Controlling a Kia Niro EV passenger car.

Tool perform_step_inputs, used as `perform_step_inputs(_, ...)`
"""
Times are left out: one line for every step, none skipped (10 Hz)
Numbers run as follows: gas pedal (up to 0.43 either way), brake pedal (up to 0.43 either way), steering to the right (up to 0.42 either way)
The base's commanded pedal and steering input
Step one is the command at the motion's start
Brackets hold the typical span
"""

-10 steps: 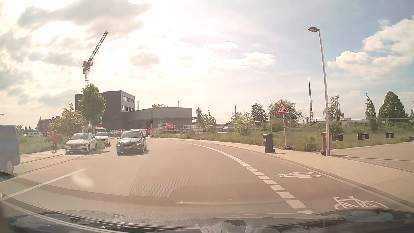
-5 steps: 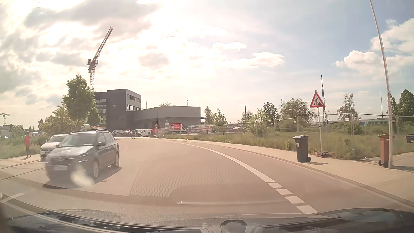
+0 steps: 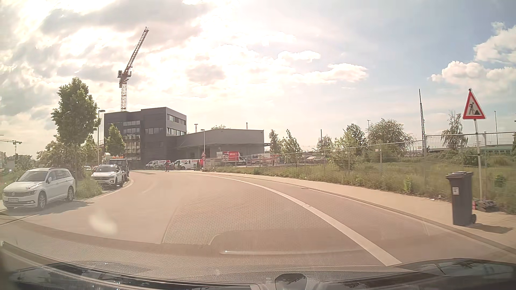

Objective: Follow the waypoints while adhering to traffic rules and regulations

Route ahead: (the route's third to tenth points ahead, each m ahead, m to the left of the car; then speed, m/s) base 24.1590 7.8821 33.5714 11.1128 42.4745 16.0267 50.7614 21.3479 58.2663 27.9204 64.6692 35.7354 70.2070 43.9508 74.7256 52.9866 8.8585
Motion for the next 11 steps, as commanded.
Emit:
perform_step_inputs(0.02, 0.0, -0.048)
perform_step_inputs(0.02, 0.0, -0.048)
perform_step_inputs(0.02, 0.0, -0.049)
perform_step_inputs(0.02, 0.0, -0.051)
perform_step_inputs(0.02, 0.0, -0.051)
perform_step_inputs(0.02, 0.0, -0.051)
perform_step_inputs(0.02, 0.0, -0.052)
perform_step_inputs(0.02, 0.0, -0.052)
perform_step_inputs(0.02, 0.0, -0.052)
perform_step_inputs(0.028, 0.0, -0.053)
perform_step_inputs(0.028, 0.0, -0.053)
